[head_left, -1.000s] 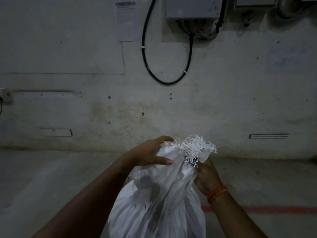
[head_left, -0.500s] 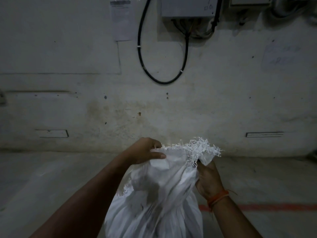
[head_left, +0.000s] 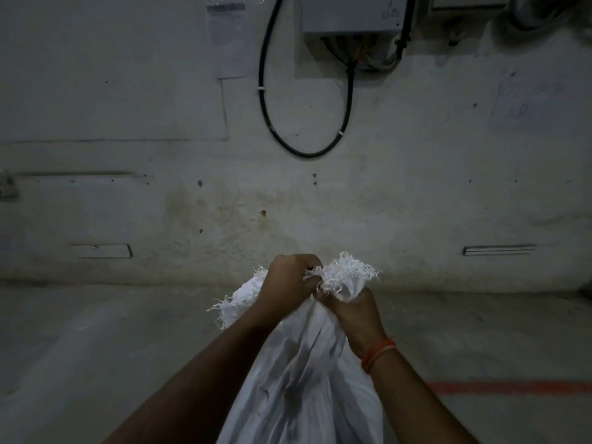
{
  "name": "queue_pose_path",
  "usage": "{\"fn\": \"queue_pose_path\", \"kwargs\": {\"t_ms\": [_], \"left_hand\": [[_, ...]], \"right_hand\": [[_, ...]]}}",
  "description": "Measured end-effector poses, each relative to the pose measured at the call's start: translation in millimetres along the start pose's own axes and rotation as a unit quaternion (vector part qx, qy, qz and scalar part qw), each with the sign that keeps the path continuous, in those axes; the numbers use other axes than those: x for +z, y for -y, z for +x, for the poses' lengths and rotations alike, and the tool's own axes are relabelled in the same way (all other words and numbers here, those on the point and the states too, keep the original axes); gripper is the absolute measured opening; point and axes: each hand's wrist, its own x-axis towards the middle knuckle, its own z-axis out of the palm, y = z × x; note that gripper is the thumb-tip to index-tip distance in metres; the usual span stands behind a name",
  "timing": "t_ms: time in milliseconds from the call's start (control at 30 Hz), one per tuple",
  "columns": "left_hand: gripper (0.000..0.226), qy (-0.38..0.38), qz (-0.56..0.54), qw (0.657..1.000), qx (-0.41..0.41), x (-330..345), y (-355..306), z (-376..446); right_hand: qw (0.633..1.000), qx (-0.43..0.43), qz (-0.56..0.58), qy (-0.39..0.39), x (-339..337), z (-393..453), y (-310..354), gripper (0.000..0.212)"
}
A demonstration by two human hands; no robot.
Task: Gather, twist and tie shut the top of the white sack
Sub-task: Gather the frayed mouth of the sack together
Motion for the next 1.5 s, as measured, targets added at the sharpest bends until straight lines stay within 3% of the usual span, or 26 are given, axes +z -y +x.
{"fn": "queue_pose_path", "kwargs": {"t_ms": [100, 267, 367, 433, 500, 533, 700, 767, 900, 1000, 1100, 1200, 1300, 1400, 1500], "left_hand": [[0.011, 0.070, -0.060, 0.996, 0.005, -6, 6, -4], [0.081, 0.269, -0.020, 0.960, -0.068, -16, 22, -15], [0.092, 0.266, -0.019, 0.961, -0.072, -19, 34, -22], [0.100, 0.275, -0.009, 0.959, -0.070, -20, 36, -23], [0.098, 0.293, 0.009, 0.954, -0.069, -19, 33, -21], [0.091, 0.297, 0.019, 0.952, -0.069, -19, 30, -18], [0.029, 0.243, 0.066, 0.967, -0.021, -23, 27, 2], [0.026, 0.202, 0.100, 0.974, -0.008, -21, 26, 7], [0.023, 0.099, 0.144, 0.984, 0.036, -12, 19, 9], [0.026, 0.041, 0.137, 0.989, 0.044, -7, 14, 13], [0.019, 0.052, 0.149, 0.983, 0.094, -1, 6, 20], [0.005, 0.079, 0.134, 0.978, 0.140, 1, 3, 21], [0.012, 0.126, 0.043, 0.983, 0.125, -5, 12, 17], [0.055, 0.254, -0.011, 0.967, 0.020, -14, 22, 12], [0.088, 0.355, 0.004, 0.934, -0.033, -16, 37, 4]], "right_hand": [[0.999, -0.024, -0.002, -0.022, -7, -2, -4, 0.036], [0.995, -0.026, 0.088, -0.029, -20, -11, -7, 0.038], [0.991, -0.008, 0.134, -0.024, -26, -13, -15, 0.041], [0.988, -0.002, 0.154, -0.018, -27, -13, -18, 0.064], [0.988, -0.003, 0.153, -0.007, -29, -14, -17, 0.079], [0.989, -0.007, 0.148, 0.002, -30, -15, -15, 0.077], [0.989, -0.019, 0.149, -0.003, -35, -17, -9, 0.035], [0.990, -0.005, 0.139, -0.007, -36, -17, -9, 0.027], [0.980, 0.069, 0.181, -0.052, -27, -14, -11, 0.030], [0.970, 0.097, 0.220, 0.007, -15, -16, -9, 0.035], [0.992, 0.054, 0.105, 0.041, -6, -12, -8, 0.040], [0.999, 0.008, 0.037, -0.015, 0, -5, -10, 0.028], [0.998, 0.021, 0.038, -0.047, -2, -4, -12, 0.031], [0.997, 0.039, 0.041, -0.053, -6, -8, -20, 0.029], [0.991, 0.112, 0.045, -0.058, -10, -11, -22, 0.013]]}}
